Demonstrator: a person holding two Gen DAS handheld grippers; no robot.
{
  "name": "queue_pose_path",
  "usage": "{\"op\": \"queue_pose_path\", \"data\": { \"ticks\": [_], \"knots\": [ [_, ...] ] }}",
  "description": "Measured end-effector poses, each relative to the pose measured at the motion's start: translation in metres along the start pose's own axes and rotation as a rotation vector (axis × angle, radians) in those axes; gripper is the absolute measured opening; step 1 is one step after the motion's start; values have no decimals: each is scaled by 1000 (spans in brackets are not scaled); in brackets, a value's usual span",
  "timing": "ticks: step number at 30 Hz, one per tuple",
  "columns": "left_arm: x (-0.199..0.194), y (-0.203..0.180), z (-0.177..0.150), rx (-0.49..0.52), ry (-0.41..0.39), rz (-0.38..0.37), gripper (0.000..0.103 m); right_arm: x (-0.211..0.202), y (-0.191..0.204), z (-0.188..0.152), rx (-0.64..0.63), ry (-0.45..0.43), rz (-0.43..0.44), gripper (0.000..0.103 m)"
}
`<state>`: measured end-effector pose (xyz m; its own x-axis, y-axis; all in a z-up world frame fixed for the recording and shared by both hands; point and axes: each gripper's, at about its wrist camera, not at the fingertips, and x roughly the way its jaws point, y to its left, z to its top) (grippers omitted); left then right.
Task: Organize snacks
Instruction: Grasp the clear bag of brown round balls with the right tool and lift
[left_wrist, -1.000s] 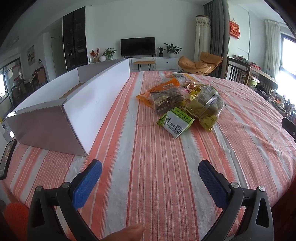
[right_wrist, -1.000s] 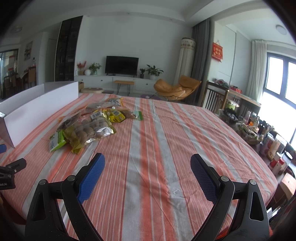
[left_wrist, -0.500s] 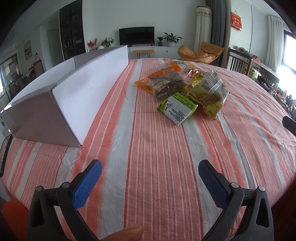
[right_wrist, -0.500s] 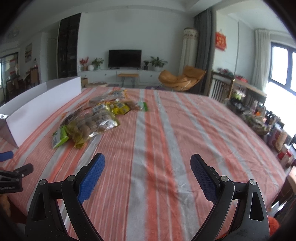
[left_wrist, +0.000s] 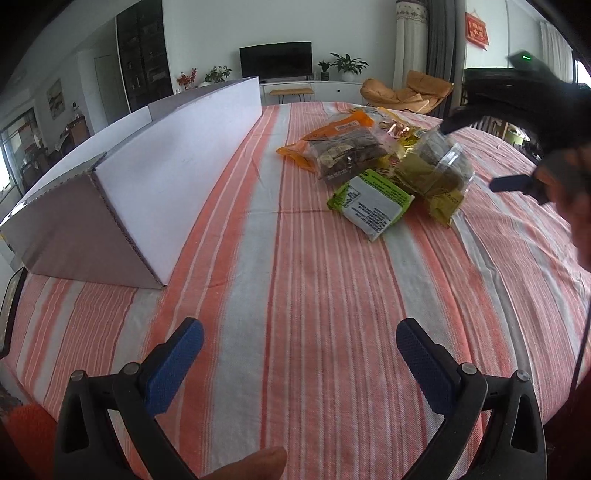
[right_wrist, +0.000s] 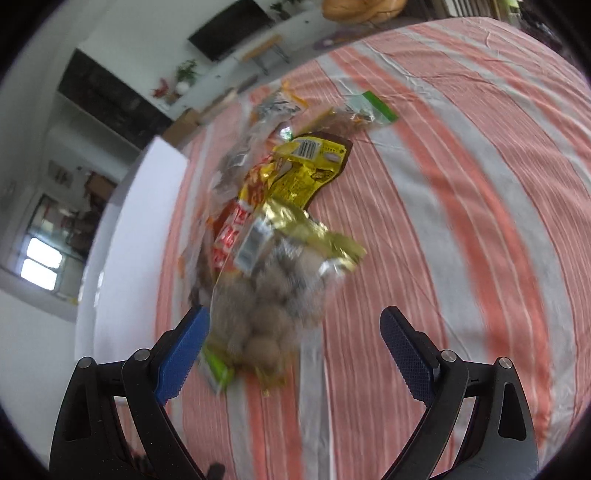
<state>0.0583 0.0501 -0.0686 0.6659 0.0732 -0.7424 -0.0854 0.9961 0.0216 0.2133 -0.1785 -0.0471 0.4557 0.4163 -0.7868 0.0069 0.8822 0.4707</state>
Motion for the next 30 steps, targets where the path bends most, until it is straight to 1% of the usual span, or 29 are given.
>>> {"op": "queue_pose_path", "data": {
  "ticks": [2, 4, 7, 9, 10, 11, 12, 14, 17, 21, 22, 23, 24, 25, 26, 27, 29, 30],
  "knots": [
    [2, 2, 2, -7, 1, 4, 103, 12, 13, 5, -21, 15, -53, 95],
    [4, 4, 3, -11, 2, 8, 103, 25, 21, 4, -39, 50, -88, 95],
    [6, 5, 5, -8, 4, 12, 103, 39, 19, 2, -49, 93, -161, 95],
    [7, 4, 5, 2, 4, 17, 103, 36, 13, -1, -60, 71, -166, 91],
    [6, 2, 5, 5, 4, 18, 103, 32, 11, -3, -74, 60, -160, 83],
    [7, 1, 5, 9, 5, 18, 103, 24, 10, -6, -117, 43, -150, 71],
    [8, 0, 6, 12, 7, 18, 103, 19, 10, -7, -145, 31, -137, 56],
    [9, -2, 5, 17, 12, 19, 103, 7, 8, -10, -211, 27, -189, 55],
    [13, -5, 4, 25, 24, 19, 103, -18, -16, -19, -296, 29, -214, 55],
    [14, -6, 3, 22, 23, 12, 103, -46, -55, -25, -365, -46, -291, 55],
    [14, -6, 2, 17, 24, 7, 103, -53, -62, -28, -375, -68, -297, 56],
    [13, -5, 0, 9, 26, 1, 103, -61, -73, -32, -390, -102, -303, 57],
    [14, -4, 1, -1, 30, -8, 103, -65, -79, -33, -397, -125, -304, 61],
    [15, -2, 1, -13, 34, -18, 103, -69, -85, -35, -400, -148, -304, 68],
    [16, -1, 1, -21, 36, -24, 103, -72, -94, -39, -396, -167, -304, 72],
    [16, -1, 0, -18, 33, -23, 103, -69, -97, -39, -386, -164, -315, 75],
    [13, -1, -2, -16, 31, -24, 103, -61, -108, -43, -348, -133, -314, 75],
    [13, -1, -3, -14, 30, -24, 103, -61, -109, -44, -346, -142, -315, 76]
  ]
}}
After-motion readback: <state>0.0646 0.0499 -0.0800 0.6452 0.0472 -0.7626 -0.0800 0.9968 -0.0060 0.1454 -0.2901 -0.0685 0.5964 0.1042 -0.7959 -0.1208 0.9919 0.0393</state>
